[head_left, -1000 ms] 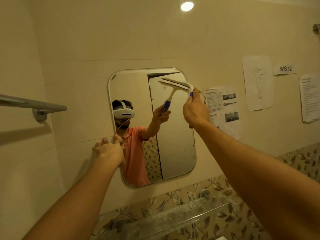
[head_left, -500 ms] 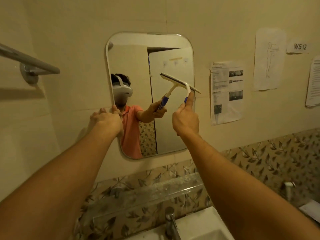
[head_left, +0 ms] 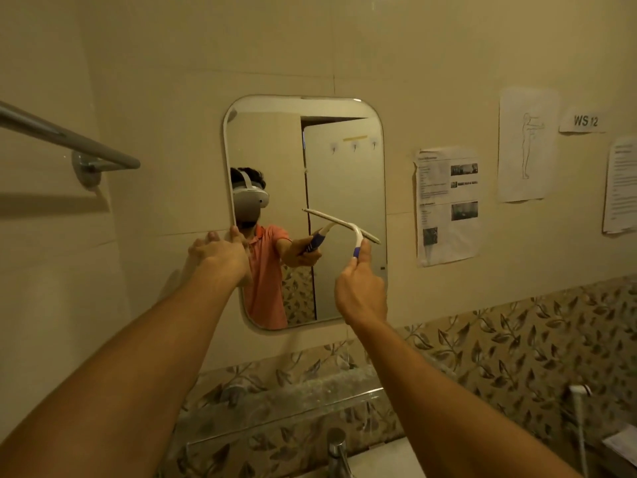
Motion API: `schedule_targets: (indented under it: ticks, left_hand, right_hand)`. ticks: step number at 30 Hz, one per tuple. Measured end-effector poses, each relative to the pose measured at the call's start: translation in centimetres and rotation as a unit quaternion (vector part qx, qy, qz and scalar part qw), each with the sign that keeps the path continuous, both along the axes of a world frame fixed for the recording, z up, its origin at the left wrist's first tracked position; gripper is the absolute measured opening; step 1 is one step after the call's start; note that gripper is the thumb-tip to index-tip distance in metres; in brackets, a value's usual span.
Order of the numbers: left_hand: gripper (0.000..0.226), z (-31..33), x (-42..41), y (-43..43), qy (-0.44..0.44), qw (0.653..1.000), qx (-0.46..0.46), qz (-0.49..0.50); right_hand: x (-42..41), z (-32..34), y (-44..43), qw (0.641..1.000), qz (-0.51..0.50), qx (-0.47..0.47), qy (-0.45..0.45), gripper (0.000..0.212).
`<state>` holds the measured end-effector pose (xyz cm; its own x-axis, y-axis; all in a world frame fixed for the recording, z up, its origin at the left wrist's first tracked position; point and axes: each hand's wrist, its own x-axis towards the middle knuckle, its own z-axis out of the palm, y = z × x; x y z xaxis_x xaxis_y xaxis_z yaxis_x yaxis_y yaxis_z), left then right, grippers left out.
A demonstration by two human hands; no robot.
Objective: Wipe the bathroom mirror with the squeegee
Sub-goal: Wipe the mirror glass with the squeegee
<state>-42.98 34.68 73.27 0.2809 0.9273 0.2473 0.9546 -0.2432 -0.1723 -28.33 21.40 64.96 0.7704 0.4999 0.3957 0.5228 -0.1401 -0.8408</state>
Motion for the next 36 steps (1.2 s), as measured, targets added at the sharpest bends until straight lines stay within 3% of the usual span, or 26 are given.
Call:
schedule_targets:
  ticks: [6, 11, 16, 23, 36]
  left_hand:
    - [0.106, 0.2, 0.2, -0.1, -0.010, 1.000, 0.001, -0.003]
    - [0.110, 0.1, 0.7, 0.9, -0.023, 1.000, -0.001, 0.000]
    - [0.106, 0.3, 0.6, 2.3, -0.021, 1.000, 0.002, -0.015]
    - [0.111, -0.7, 0.6, 2.1, -0.044, 0.999, 0.016, 0.000]
    - [0.112, -0.1, 0.8, 1.4, -0.029, 0.999, 0.001, 0.022]
  right_hand:
    - [1.4, 9.7, -2.3, 0.991, 0.018, 0.087, -0.103, 0.050]
    - [0.5, 18.8, -0.6, 0.968, 0.006, 0.053, -0.245, 0.057]
    - [-0.2, 23.7, 1.0, 0.964, 0.012, 0.013, -0.264, 0.062]
    - [0.4, 21.5, 1.4, 0.963, 0.031, 0.007, -0.269, 0.068]
    - [-1.1, 10.9, 0.1, 0.971, 0.017, -0.042, -0.236, 0.063]
